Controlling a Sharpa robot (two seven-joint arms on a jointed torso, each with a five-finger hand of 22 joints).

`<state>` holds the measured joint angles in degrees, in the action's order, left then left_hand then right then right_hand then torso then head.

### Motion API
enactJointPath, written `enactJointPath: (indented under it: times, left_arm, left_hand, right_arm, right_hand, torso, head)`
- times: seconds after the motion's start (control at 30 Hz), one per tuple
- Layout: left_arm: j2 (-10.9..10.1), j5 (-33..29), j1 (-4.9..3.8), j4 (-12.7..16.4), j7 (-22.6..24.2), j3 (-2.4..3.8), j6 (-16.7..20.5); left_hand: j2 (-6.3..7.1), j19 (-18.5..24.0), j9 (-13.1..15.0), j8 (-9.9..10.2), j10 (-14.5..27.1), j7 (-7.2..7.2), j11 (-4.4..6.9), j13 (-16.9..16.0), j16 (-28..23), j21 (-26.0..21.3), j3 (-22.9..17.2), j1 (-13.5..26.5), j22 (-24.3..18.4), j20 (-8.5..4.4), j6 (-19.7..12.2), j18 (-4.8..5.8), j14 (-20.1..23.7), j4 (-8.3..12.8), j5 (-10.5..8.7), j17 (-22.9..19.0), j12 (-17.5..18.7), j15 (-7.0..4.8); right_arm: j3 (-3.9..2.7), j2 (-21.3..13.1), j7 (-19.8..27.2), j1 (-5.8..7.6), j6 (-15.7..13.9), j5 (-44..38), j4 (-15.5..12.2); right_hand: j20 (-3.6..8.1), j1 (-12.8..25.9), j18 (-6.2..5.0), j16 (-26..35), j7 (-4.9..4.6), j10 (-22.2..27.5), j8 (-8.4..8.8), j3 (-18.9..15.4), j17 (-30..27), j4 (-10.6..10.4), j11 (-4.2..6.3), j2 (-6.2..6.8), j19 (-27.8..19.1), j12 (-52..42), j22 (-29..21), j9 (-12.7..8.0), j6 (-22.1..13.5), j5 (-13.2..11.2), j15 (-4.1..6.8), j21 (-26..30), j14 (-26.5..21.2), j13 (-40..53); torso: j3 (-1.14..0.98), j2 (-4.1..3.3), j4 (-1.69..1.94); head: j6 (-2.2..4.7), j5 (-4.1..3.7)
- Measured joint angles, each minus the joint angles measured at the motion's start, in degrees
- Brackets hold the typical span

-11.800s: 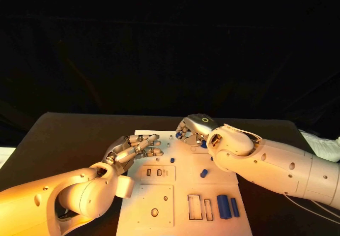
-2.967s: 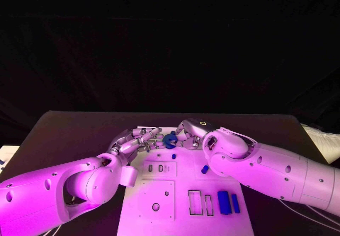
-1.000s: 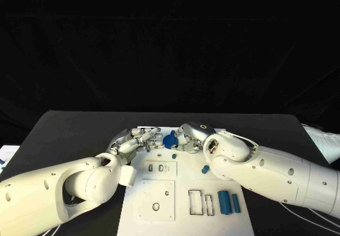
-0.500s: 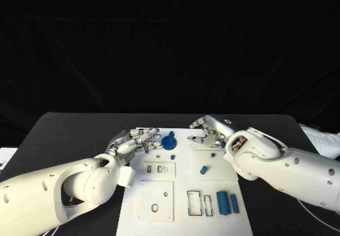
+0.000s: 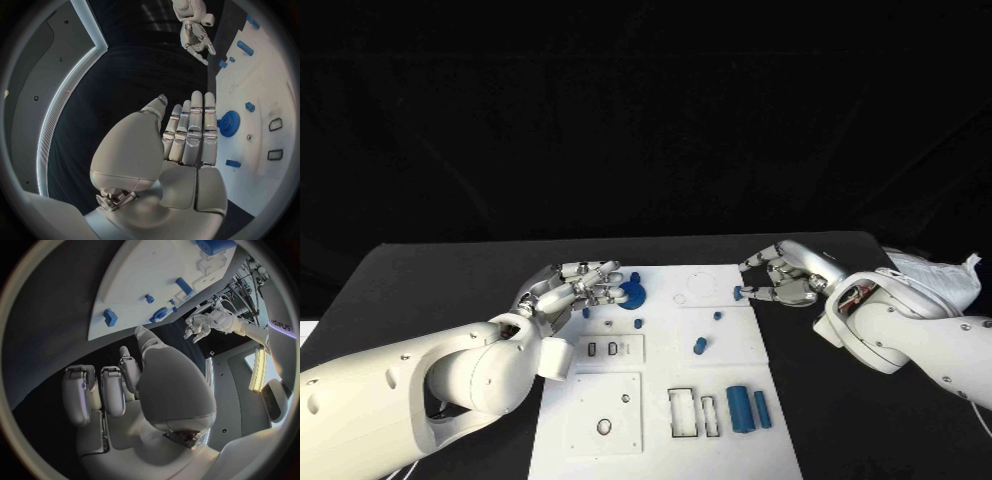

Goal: Assemble the parts on the task board

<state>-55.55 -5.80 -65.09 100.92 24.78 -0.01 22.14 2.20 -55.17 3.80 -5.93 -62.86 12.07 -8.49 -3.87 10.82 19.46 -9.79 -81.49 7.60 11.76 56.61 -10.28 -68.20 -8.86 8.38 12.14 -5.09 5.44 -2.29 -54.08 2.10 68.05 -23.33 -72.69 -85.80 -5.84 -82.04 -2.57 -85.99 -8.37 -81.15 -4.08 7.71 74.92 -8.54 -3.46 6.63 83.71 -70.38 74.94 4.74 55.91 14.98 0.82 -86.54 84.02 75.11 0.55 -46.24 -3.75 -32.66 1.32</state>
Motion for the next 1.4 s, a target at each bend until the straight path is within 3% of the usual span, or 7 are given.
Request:
enactJointPath:
  times: [0.27, 0.47, 1.07, 1.4]
  left_arm:
    - [0.3, 0.0, 0.09, -0.5, 0.0, -0.15, 0.0]
    - [0.3, 0.0, 0.14, -0.6, 0.0, -0.19, 0.0]
    - [0.4, 0.0, 0.2, -0.6, 0.0, -0.23, -0.1]
    - [0.5, 0.0, 0.2, -0.6, 0.0, -0.23, -0.1]
  left_hand:
    - [0.0, 0.0, 0.0, 0.0, 0.2, 0.0, -0.21, 0.0, 0.0, 0.0, 0.0, 0.0, 0.0, 0.0, 0.0, 0.0, 0.0, 0.0, 0.0, 0.1, 0.0, 0.0]
    - [0.0, 0.0, 0.0, 0.0, 0.2, 0.0, -0.2, 0.0, 0.0, 0.0, 0.0, 0.0, 0.0, 0.0, 0.0, 0.0, 0.0, 0.0, 0.0, 0.0, 0.0, 0.0]
    - [0.0, 0.0, 0.0, 0.0, 0.2, 0.0, -0.2, 0.0, -0.4, 0.0, 0.0, 0.0, -0.1, 0.0, 0.0, 0.0, 0.0, 0.0, 0.0, 0.1, 0.0, 0.0]
    - [0.0, 0.0, 0.0, 0.0, 0.2, 0.0, -0.2, 0.0, -0.4, 0.0, 0.0, 0.0, -0.1, 0.0, 0.0, 0.0, 0.0, 0.0, 0.0, 0.1, 0.0, 0.0]
  right_arm:
    - [0.03, -0.3, 2.5, -1.65, 0.6, 1.3, 3.3]
    - [0.05, 1.2, 2.9, -2.34, 0.7, 1.4, 5.2]
    - [0.03, 4.7, 2.5, -2.6, 0.6, 1.8, 8.5]
    - [0.03, 5.9, 2.2, -2.6, 0.9, 2.0, 9.3]
  right_hand:
    - [0.0, 0.0, 0.0, 0.0, 0.0, 0.1, 0.24, -0.2, 0.0, 0.2, 0.08, 0.0, 0.0, 0.5, 0.0, -0.2, 0.0, 0.0, 0.0, 0.0, 0.0, -0.1]
    - [0.0, 0.0, 0.0, 0.0, -0.19, 0.1, 0.24, -0.1, 0.0, 0.3, 0.08, 0.0, 0.0, 0.5, 0.0, -0.2, -0.2, -0.2, 0.0, 0.0, 0.0, -0.1]
    - [0.0, -0.4, 0.0, 0.0, -0.4, 0.1, 0.24, 0.5, 0.0, 0.6, -0.14, -1.09, 0.0, -0.3, 0.0, -0.3, 0.0, -0.9, 0.0, 0.0, 0.0, 0.0]
    - [0.0, -1.3, -0.01, -0.2, 0.07, -0.3, -0.11, 2.2, 0.0, 1.9, 0.13, -2.22, 0.0, -0.8, 0.0, -0.3, 2.9, -2.7, 0.0, 0.0, 0.0, 0.3]
  torso:
    - [-0.47, 0.24, -0.24]
    - [-0.61, 0.21, -0.22]
    - [-0.57, 0.23, -0.16]
    - [-0.57, 0.23, -0.23]
  head:
    - [-0.16, -0.34]
    - [-0.3, -0.11]
    - [-0.77, 0.14]
    - [-0.93, 0.36]
